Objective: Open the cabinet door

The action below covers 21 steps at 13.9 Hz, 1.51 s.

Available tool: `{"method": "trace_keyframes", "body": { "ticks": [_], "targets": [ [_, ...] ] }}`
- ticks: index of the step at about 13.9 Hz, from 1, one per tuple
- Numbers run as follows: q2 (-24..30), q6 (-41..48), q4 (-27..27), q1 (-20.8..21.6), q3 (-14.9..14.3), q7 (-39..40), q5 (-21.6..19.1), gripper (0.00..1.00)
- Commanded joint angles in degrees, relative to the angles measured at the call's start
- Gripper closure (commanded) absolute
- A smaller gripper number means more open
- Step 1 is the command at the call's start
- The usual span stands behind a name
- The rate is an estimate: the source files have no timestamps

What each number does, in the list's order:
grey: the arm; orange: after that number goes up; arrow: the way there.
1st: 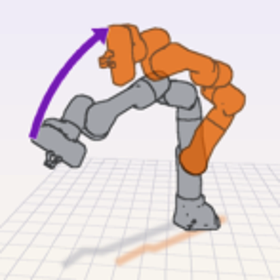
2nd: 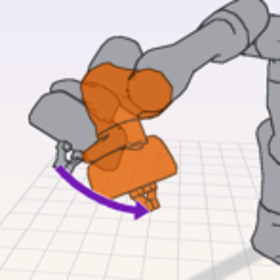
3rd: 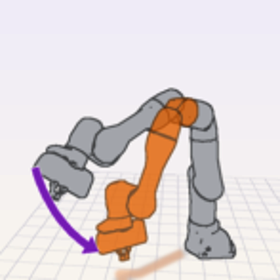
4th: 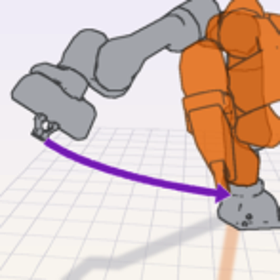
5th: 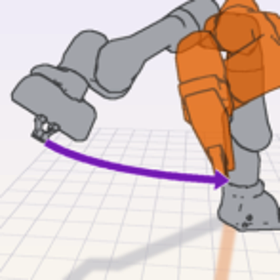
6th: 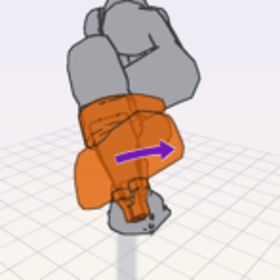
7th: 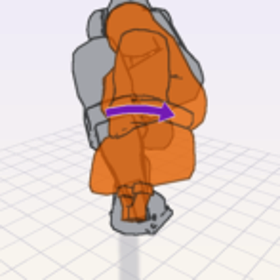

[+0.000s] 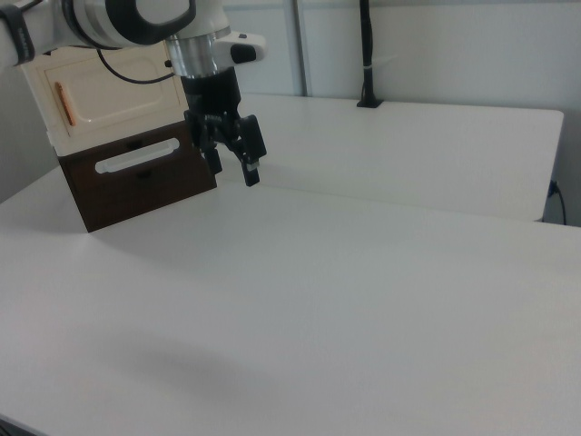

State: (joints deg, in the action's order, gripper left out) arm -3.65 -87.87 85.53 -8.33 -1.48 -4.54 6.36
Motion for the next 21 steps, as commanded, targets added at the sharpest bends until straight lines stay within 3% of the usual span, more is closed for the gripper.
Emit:
{"method": "trace_keyframes", "body": {
  "ticks": [1,11,13,15,18,21],
  "targets": [
    [0.3,1.4,-0.9,0.3,-0.6,1.5,-2.0,0.00],
    [-3.2,1.2,-1.0,-0.1,-0.9,2.7,-1.0,0.00],
    [-3.2,1.2,-0.9,-0.1,-0.8,5.1,-1.6,0.00],
    [-3.4,1.3,-0.9,0.2,-0.2,12.5,-2.1,0.00],
    [-5.1,1.2,-1.0,6.1,-0.2,15.3,-1.0,0.00],
    [-5.1,0.9,-3.5,7.4,0.0,15.2,-3.1,0.00]
  ]
}}
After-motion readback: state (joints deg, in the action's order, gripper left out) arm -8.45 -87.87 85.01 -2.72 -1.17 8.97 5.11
